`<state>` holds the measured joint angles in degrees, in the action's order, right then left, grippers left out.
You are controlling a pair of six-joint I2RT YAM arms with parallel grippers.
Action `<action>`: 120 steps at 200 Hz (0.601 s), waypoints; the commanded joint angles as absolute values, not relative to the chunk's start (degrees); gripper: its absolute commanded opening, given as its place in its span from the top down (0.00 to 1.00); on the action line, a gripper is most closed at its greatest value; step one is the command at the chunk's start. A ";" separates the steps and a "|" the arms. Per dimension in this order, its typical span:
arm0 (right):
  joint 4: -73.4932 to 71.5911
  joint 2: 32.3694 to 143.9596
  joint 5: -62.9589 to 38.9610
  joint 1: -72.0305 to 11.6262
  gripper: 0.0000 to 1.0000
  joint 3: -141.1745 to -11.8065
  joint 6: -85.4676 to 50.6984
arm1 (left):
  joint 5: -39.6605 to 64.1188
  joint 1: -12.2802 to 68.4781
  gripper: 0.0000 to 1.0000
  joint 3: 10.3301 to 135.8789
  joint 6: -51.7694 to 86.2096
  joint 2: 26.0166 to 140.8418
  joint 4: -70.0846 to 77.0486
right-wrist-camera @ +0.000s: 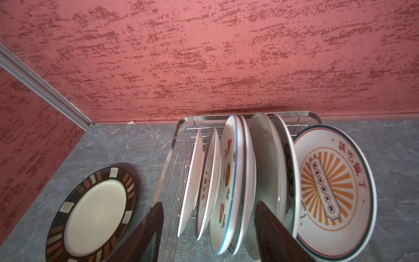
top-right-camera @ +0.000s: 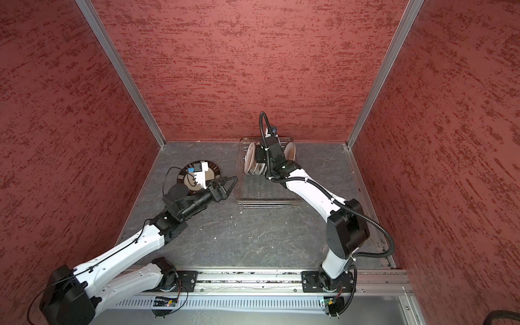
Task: Unload the plates from the dish rack
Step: Pick up the plate from the dish rack.
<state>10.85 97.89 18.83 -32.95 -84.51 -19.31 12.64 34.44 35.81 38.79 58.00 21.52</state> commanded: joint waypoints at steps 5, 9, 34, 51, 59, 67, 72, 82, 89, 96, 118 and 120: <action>13.80 99.61 23.53 -32.40 0.37 -88.46 -18.54 | 16.08 34.64 0.01 36.49 36.34 59.98 26.87; 14.24 100.30 23.64 -32.20 0.38 -89.12 -18.60 | 16.11 34.59 0.01 36.64 36.33 60.36 26.89; 16.98 103.97 21.68 -30.79 0.42 -93.38 -18.77 | 15.47 34.37 0.00 39.44 35.93 62.48 23.41; 17.48 105.71 21.78 -30.53 0.48 -95.15 -18.81 | 15.13 34.32 0.01 39.46 36.44 63.63 24.58; 17.10 106.32 22.07 -30.50 0.50 -95.35 -18.63 | 15.12 34.28 0.01 39.44 36.34 64.16 25.27; 16.99 106.93 22.88 -30.50 0.50 -95.81 -18.66 | 15.06 34.37 0.01 39.59 36.30 64.70 25.63; 17.10 107.43 23.88 -30.50 0.50 -96.16 -18.60 | 15.03 34.37 0.00 39.70 36.27 65.04 25.66; 17.70 108.37 26.49 -30.45 0.50 -97.16 -18.50 | 14.42 34.68 0.00 40.21 36.09 65.68 24.98; 18.16 109.01 28.08 -30.50 0.51 -97.74 -18.38 | 13.95 34.88 0.00 40.62 35.84 66.05 24.17; 18.41 109.42 29.46 -30.50 0.52 -98.20 -18.28 | 13.85 35.13 0.01 40.93 35.58 66.46 23.99; 17.87 110.05 31.72 -30.47 0.56 -98.48 -17.96 | 13.63 35.35 0.00 41.29 35.64 67.70 24.57; 17.85 110.22 31.90 -30.45 0.56 -98.56 -17.98 | 13.62 35.36 0.00 41.35 35.61 67.81 24.60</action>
<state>17.39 109.78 26.28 -30.63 -96.20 -18.76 14.26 34.87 39.59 37.01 66.87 23.92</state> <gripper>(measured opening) 0.443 0.995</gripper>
